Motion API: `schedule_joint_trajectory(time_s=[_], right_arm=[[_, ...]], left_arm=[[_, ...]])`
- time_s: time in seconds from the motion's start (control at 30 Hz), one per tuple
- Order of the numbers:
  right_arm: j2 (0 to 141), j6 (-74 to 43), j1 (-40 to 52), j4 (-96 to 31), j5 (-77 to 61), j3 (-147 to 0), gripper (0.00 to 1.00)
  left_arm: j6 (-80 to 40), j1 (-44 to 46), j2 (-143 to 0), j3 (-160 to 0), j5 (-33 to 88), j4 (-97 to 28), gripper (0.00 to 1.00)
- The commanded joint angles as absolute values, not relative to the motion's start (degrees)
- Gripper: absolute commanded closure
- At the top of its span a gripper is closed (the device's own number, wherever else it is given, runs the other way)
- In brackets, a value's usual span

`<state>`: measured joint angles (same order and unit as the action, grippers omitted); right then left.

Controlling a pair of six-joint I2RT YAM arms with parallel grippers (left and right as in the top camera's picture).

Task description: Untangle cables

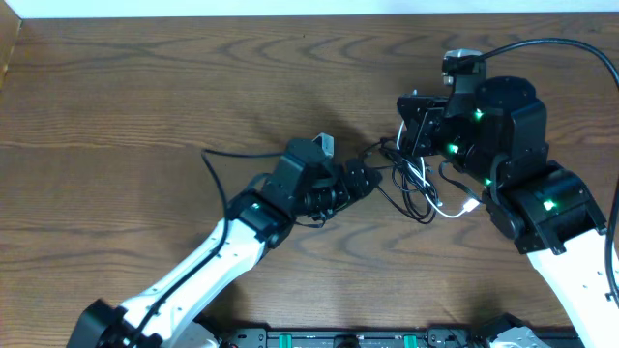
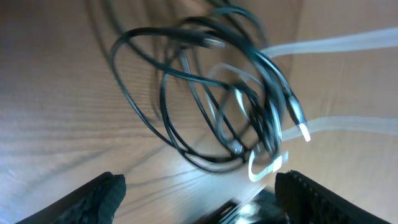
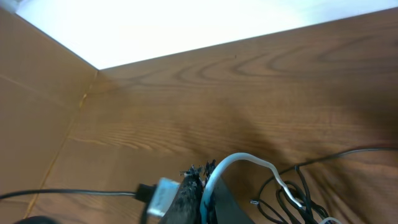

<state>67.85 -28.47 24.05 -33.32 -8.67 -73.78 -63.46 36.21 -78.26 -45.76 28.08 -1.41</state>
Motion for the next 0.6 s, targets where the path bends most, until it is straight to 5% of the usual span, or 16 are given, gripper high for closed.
schedule_joint_trajectory(time_s=[0.0,0.2,0.57], right_arm=[[65.0,-29.1,24.1,-33.3,-9.4,-75.4,0.99],[63.6,-29.1,24.1,-35.5,-9.4,-75.4,0.99],[63.2,-29.1,27.0,-36.9,-9.6,-75.4,0.99]], left_arm=[[-80.0,37.4,-81.9,-46.2,25.7,2.7,0.17],[-81.9,39.0,-87.6,-46.2,30.0,20.5,0.16],[-85.0,41.9,-96.0,-46.2,27.9,28.6,0.16]])
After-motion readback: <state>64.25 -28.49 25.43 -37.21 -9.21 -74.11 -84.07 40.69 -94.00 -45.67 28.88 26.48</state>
